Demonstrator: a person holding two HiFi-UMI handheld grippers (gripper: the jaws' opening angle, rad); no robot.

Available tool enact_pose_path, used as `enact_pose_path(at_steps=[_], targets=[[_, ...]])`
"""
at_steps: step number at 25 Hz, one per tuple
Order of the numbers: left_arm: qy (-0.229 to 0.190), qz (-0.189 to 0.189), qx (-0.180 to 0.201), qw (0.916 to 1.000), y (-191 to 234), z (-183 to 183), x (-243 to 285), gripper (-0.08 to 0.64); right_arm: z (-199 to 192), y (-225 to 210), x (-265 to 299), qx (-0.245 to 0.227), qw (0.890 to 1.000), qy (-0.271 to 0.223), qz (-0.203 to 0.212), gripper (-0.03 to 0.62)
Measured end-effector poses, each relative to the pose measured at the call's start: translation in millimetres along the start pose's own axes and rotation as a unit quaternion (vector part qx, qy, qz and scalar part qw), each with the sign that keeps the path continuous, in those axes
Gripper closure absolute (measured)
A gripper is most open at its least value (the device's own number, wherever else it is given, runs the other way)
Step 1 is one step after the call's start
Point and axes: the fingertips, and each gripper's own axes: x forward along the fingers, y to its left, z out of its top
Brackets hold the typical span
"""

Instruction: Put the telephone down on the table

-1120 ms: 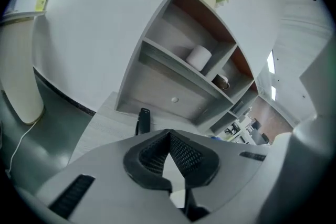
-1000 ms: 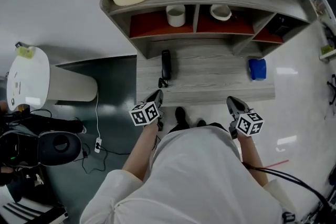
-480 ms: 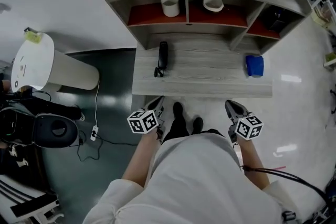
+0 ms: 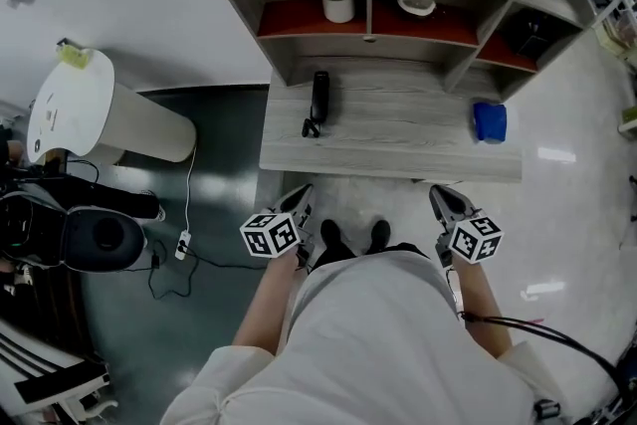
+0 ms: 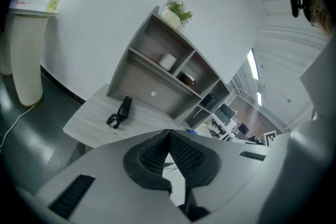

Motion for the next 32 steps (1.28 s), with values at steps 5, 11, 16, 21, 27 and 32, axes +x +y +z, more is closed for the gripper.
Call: enact_pose_path(at_steps=[5,11,16,21,27,32], targets=[[0.012,-0.010,0.008,0.9998,5,10,-3,0.551,6,21,6,0.006,1.000,-0.015,-0.004,0.575],[0.014,-0.028,0.026,0.9992,5,24,0,0.551,8,38,19,0.006,1.000,-0.022,0.004,0.575],[0.013,-0.033,0.022,0.9991,9,30,-1,0.551,12,44,24,0.008,1.000,-0.027,0.006,0.575],[0.013,-0.039,0.014,0.9991,7,30,0,0.551,14,43,23,0.009,0.999,-0.031,0.000,0.575],[0.019,-0.042,0.018,0.9988,8,31,4,0.551,14,44,27,0.010,0.999,-0.030,0.000,0.575],[0.024,-0.043,0.017,0.9986,10,30,4,0.551,14,45,27,0.013,0.999,-0.031,-0.003,0.575]])
